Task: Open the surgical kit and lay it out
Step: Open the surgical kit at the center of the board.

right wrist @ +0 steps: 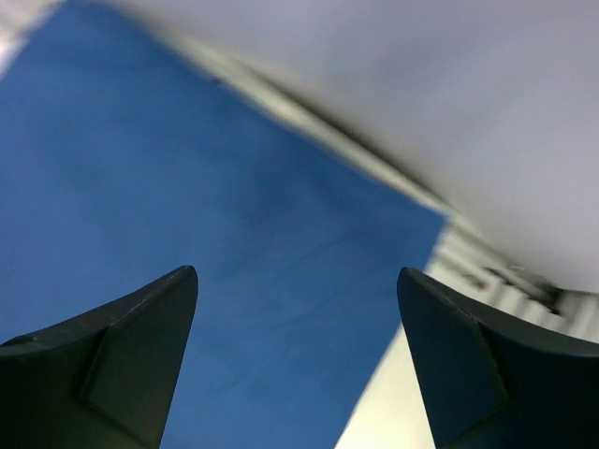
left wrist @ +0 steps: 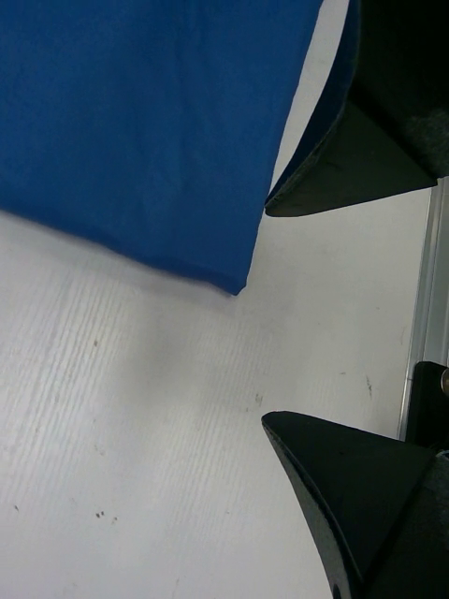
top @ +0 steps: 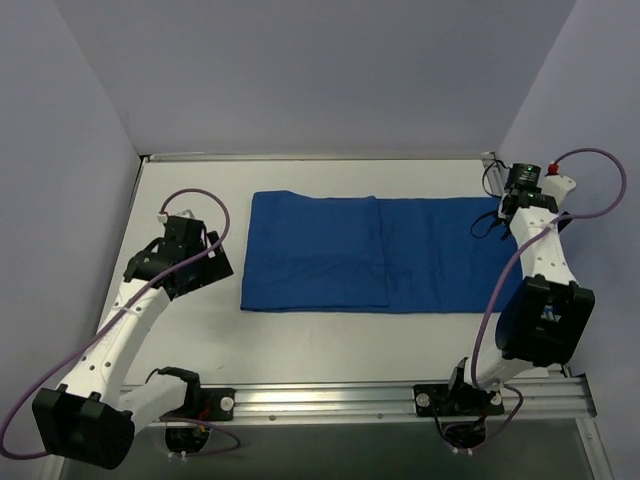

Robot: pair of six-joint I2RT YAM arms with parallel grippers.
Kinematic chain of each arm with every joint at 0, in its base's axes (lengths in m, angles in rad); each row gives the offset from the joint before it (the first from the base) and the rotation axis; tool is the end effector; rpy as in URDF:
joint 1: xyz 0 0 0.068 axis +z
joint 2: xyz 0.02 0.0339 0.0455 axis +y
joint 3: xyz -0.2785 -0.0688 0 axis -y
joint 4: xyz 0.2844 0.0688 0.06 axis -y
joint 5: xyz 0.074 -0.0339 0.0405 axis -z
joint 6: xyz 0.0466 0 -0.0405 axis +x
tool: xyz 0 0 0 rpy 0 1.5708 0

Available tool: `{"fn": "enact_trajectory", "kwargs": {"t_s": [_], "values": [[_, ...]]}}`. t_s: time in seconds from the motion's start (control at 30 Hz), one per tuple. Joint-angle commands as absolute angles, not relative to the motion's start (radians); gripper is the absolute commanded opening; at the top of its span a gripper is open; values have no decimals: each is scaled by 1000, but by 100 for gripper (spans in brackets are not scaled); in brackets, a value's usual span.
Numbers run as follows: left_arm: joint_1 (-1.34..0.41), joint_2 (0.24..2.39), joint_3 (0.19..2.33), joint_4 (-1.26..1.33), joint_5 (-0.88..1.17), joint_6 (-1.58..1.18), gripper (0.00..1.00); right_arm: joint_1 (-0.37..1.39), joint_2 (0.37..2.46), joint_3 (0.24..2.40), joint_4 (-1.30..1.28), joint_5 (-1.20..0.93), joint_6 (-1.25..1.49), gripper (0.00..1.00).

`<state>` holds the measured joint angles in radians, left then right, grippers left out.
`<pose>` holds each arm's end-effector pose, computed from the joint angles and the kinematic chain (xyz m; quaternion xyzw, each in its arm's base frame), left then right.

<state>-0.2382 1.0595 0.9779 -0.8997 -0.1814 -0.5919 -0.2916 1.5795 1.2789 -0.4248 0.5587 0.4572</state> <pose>0.2339 -0.0482 0.2934 -0.1936 0.9335 -0.0373 0.2997 0.3729 -0.1377 0.2898 0.4259 0.7745 -0.2180 0.4138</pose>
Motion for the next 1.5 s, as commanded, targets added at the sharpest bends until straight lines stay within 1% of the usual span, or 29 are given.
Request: {"fn": "enact_trajectory", "kwargs": {"t_s": [0.0,0.03,0.1,0.13,0.17,0.23,0.27,0.33,0.37,0.4,0.43,0.5,0.67,0.83,0.87,0.9,0.97,1.13,1.47], "values": [[-325,1112,1078,-859,-225,-609,94,-166,1413,1276,-430,385,486,86],[-389,1127,1094,-861,-263,-626,94,-138,1389,1261,-420,365,489,91],[-458,1192,1150,-858,-299,-646,94,-74,1320,1215,-408,304,503,97],[-533,1244,1172,-854,-333,-664,94,-58,1298,1200,-402,276,500,98],[-570,1270,1196,-851,-351,-670,94,-36,1278,1186,-403,256,502,99],[-648,1333,1278,-845,-397,-686,94,-14,1214,1148,-407,207,496,100],[-729,1401,1308,-847,-450,-689,94,-6,1192,1141,-411,196,489,100],[-800,1475,1408,-856,-498,-696,94,23,1122,1126,-426,172,483,100],[-828,1552,1442,-862,-532,-698,94,25,1100,1124,-431,164,480,100],[-888,1592,1477,-861,-547,-696,94,29,1053,1124,-439,158,476,100],[-916,1627,1538,-858,-560,-687,94,32,1030,1121,-442,152,469,100],[-995,1735,1595,-832,-590,-672,94,34,974,1123,-452,152,448,100],[-1110,1974,1806,-805,-600,-597,98,40,908,1149,-488,158,428,100],[-1195,2143,1907,-746,-589,-516,100,41,845,1154,-500,166,439,100],[-1203,2160,1931,-724,-586,-503,94,41,844,1155,-502,166,436,100],[-1210,2178,1945,-716,-583,-493,92,41,844,1161,-511,163,436,100],[-1229,2223,1970,-689,-559,-457,91,46,845,1166,-520,161,433,100],[-1250,2313,2032,-672,-529,-408,83,61,836,1164,-522,163,431,100],[-1249,2387,2037,-719,-543,-400,66,74,838,1141,-512,146,428,100]]}}
